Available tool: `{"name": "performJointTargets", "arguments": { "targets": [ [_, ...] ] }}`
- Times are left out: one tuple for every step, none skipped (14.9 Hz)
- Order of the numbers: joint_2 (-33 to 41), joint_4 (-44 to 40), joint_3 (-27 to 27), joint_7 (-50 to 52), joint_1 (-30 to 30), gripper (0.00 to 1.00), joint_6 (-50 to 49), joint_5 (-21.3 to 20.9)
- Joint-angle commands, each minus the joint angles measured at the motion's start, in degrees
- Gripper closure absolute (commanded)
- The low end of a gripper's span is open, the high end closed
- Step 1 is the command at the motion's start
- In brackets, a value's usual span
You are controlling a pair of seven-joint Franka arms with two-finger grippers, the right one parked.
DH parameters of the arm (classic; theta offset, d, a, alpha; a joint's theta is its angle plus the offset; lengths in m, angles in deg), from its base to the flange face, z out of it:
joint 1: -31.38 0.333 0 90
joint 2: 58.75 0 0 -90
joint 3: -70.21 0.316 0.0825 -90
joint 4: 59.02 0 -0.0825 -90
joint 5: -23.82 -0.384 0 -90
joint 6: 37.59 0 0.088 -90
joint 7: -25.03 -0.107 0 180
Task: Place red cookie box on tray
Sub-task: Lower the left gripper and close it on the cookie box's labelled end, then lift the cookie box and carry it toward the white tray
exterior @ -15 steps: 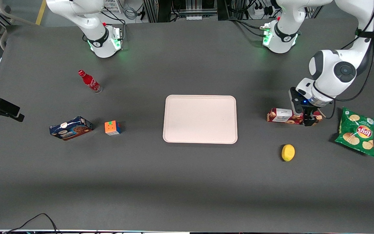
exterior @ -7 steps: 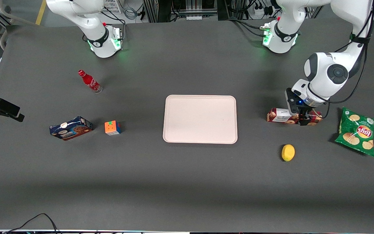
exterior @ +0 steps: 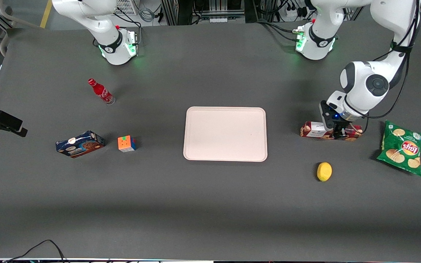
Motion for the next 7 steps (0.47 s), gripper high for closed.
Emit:
{"name": "performJointTargets", "arguments": {
  "targets": [
    [0.0, 0.3, 0.5, -1.3, -0.7, 0.84, 1.1, 1.5],
    [0.1, 0.1, 0.5, -1.3, -0.7, 0.95, 0.9, 1.5],
    [0.4, 0.0, 0.5, -1.1, -0.7, 1.00, 0.6, 1.5],
    [0.8, -0.2, 0.5, -0.7, -0.7, 1.00, 0.3, 1.6],
    [1.4, -0.7, 0.5, -0.3, -0.7, 1.00, -0.1, 1.8],
    [2.2, -1.4, 0.5, 1.2, -0.8, 1.00, -1.3, 2.5],
    [3.1, -2.5, 0.5, 2.9, -1.4, 1.00, -4.0, 3.2]
  ]
}}
